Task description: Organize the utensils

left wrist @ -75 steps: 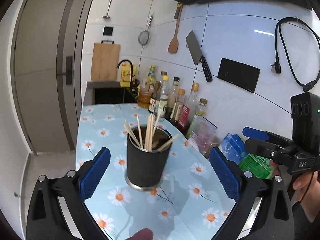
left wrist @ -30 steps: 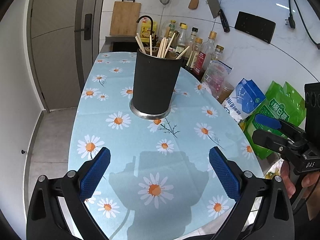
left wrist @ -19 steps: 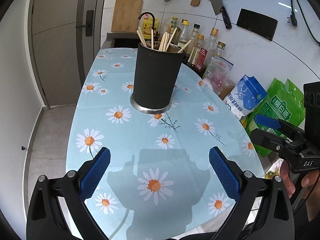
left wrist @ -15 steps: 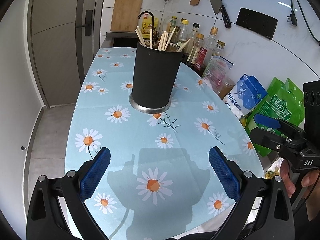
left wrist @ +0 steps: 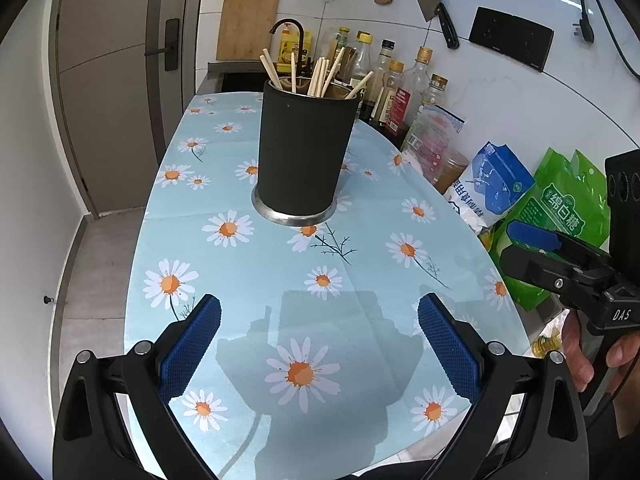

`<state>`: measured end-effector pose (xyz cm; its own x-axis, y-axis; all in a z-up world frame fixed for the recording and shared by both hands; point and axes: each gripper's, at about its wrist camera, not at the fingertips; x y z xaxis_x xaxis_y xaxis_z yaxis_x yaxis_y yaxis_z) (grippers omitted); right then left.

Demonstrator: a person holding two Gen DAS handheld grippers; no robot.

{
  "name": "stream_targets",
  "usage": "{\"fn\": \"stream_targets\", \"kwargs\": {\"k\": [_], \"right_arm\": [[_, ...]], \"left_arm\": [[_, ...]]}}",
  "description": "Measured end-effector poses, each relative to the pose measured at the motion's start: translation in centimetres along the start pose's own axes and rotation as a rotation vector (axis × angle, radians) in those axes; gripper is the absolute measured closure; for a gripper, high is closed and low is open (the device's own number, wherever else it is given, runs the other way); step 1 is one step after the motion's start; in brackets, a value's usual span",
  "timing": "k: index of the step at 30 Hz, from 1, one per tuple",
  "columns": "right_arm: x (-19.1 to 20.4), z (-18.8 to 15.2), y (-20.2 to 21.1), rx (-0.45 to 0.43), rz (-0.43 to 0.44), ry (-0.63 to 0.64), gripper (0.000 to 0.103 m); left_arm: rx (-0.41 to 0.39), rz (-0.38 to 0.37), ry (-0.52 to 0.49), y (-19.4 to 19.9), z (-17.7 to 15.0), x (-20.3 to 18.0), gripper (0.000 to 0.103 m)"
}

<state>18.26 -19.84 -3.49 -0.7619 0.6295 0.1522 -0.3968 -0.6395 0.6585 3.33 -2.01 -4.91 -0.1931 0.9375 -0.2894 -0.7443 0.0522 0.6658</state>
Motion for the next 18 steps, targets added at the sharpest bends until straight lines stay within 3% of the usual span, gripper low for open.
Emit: {"fn": "stream_targets", "kwargs": {"k": [18], "right_arm": [[0.34, 0.16, 0.23, -0.010, 0.013, 0.000, 0.005]], "left_arm": [[0.004, -0.001, 0.004, 0.50, -0.12, 0.03, 0.007]]}}
Point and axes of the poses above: each gripper's, at about its wrist camera, not at the fingertips, and y roughly against the way its jaws point, x to its left, z to its top, and after that the axes turned 11 degrees about -z, right-handed
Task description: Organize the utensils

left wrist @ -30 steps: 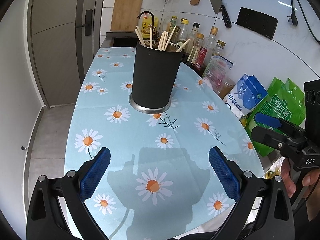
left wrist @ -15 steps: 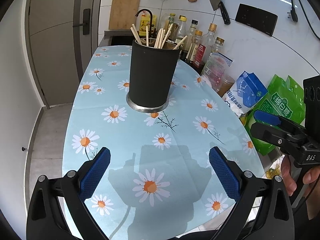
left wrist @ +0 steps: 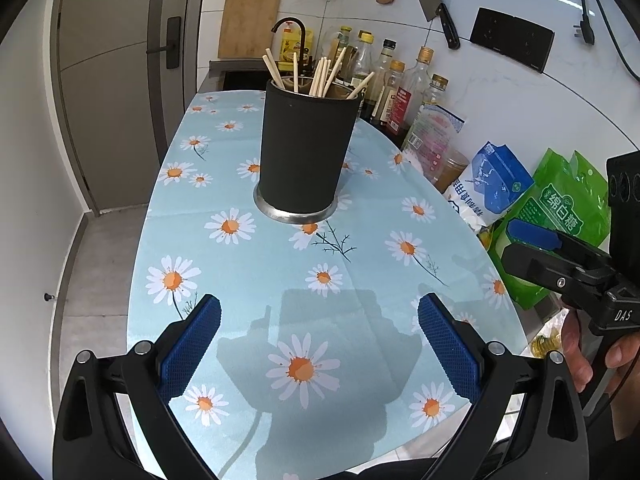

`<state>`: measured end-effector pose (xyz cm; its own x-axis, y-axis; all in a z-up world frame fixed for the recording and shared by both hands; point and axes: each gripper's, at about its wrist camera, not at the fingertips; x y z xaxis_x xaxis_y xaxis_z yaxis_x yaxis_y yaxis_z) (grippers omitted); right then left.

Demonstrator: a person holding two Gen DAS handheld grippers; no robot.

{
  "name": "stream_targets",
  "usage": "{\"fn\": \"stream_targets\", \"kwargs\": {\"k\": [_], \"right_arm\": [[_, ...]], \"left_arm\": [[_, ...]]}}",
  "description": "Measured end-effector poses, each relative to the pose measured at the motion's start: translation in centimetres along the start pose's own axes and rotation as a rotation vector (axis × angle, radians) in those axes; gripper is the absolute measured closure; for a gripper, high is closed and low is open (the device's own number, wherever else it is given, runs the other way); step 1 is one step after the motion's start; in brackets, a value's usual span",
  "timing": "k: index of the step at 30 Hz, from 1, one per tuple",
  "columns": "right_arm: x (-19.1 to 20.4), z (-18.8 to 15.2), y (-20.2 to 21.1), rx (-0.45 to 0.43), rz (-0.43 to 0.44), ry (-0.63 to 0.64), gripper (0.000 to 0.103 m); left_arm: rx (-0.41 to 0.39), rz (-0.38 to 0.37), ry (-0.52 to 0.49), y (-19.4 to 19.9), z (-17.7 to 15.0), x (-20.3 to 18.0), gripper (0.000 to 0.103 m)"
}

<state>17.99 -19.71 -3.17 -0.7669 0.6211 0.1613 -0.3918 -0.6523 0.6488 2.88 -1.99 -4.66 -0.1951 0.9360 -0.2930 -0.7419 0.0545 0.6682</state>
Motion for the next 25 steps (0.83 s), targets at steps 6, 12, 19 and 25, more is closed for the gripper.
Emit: {"fn": "stream_targets", "kwargs": {"k": [6, 12, 19, 25], "right_arm": [[0.19, 0.09, 0.05, -0.006, 0.000, 0.004, 0.005], [0.16, 0.26, 0.05, -0.006, 0.003, -0.002, 0.005], [0.46, 0.46, 0.06, -0.007, 0.006, 0.011, 0.005], [0.59, 0.57, -0.04, -0.008, 0.010, 0.011, 0.005]], "left_arm": [[0.002, -0.003, -0.004, -0.06, 0.04, 0.03, 0.007], [0.008, -0.001, -0.009, -0.14, 0.21, 0.11, 0.007], [0.014, -0.002, -0.006, -0.27, 0.32, 0.18, 0.007], [0.022, -0.011, -0.018, -0.33, 0.37, -0.10, 0.007]]}}
Point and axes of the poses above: each gripper's, at about its wrist camera, not at the fingertips, and y roughly against the way its jaws point, x to its left, z to its top, and after that the axes turned 11 degrees about -z, right-handed
